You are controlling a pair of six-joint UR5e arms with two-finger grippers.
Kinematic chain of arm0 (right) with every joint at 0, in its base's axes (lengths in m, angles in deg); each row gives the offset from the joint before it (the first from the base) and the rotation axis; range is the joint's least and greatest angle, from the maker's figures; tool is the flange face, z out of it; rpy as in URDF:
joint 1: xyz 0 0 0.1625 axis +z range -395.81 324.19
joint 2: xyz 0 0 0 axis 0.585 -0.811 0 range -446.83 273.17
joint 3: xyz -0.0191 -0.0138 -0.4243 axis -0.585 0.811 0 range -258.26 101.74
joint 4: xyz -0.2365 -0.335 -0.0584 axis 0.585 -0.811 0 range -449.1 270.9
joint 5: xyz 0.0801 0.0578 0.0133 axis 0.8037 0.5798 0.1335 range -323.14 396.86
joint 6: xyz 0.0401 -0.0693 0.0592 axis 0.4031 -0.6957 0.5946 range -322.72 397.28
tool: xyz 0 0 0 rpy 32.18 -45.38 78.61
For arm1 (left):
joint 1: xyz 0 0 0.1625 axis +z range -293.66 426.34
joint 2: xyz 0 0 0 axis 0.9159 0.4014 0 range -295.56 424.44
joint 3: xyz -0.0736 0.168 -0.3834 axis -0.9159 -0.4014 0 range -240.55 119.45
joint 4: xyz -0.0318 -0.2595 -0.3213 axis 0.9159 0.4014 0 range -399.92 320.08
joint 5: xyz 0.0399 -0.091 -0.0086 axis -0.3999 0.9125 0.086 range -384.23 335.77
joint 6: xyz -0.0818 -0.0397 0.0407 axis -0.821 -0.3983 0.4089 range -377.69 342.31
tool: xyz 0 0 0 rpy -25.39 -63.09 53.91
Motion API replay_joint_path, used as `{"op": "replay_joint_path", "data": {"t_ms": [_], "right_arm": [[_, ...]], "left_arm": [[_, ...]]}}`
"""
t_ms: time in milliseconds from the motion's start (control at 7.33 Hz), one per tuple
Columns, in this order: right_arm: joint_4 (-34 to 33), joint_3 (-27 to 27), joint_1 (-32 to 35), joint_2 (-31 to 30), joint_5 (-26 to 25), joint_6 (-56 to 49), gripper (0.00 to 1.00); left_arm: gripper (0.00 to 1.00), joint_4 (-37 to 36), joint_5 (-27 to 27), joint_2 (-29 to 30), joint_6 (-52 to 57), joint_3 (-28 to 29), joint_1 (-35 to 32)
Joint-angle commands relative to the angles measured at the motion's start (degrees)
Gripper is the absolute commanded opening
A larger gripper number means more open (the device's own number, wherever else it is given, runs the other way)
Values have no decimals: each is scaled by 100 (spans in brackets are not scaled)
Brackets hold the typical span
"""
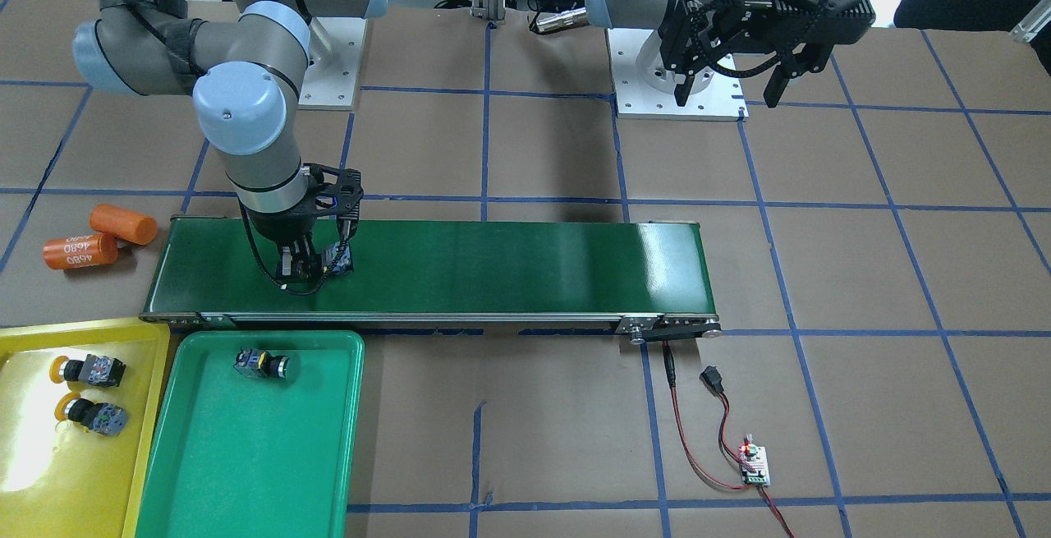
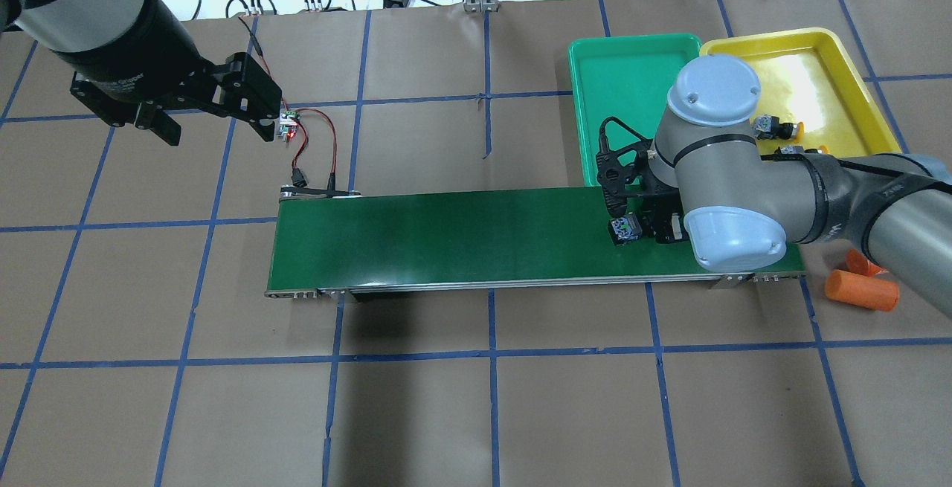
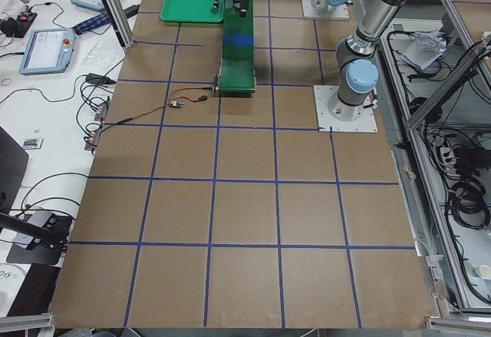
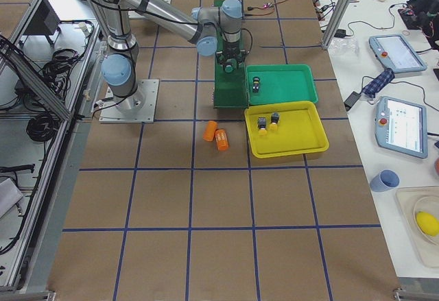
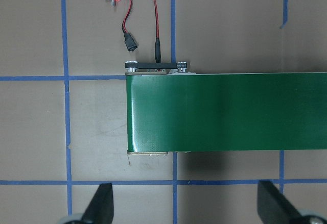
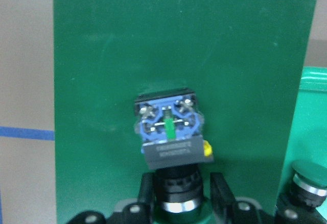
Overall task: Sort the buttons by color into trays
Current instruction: 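Place the green button in the green tray with the right gripper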
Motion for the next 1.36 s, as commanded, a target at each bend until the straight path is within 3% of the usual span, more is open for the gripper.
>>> {"op": "replay_joint_path", "data": {"t_ms": [0,273,546,682,819,1092,1228], "right_arm": [[-50,317,-9,43,-52,-28,10],[29,1614,-70,951,-418,-441,10],[3,2567,-236,1640,-526,-424,19],[20,2613,-368,1677,-457,-441,31],[38,2605,-412,1678,-447,-416,79],[82,2614,-430,1591,-438,-415,86],[317,2701,-422,1407,-55,-407,75]], "left_arm": [[100,-19,3,11,0,0,-2],[100,-19,4,11,-26,0,-2],[100,-10,-14,-24,0,0,-2],[100,-45,3,-7,0,26,-2],[100,-63,4,-15,0,17,-2],[100,-72,4,-15,-35,8,-2],[100,-72,4,-15,-35,8,-2]]}}
